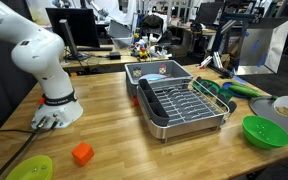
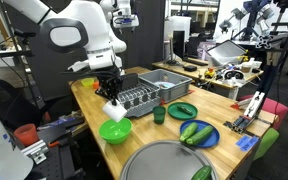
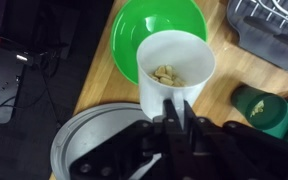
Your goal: Pick up the mug cup and pour it's content in the bowl
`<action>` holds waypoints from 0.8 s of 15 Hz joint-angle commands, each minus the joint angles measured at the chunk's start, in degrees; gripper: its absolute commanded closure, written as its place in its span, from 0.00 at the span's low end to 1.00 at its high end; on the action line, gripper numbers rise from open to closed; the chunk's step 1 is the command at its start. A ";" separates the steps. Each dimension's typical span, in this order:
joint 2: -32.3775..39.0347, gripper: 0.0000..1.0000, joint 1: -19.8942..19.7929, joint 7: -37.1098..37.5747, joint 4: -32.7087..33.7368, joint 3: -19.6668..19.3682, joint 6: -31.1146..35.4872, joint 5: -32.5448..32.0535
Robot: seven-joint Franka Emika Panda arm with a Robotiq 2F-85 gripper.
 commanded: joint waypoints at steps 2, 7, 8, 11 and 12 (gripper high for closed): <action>-0.60 0.98 -1.82 4.10 0.45 2.10 -4.82 -6.10; -0.36 0.98 -0.69 10.65 1.87 4.18 -13.23 -14.66; -0.05 0.98 -0.27 11.69 2.31 4.58 -13.89 -15.44; 1.31 0.98 0.04 16.47 4.20 6.38 -15.51 -18.95; 1.75 0.98 0.14 18.34 4.70 6.95 -15.61 -20.32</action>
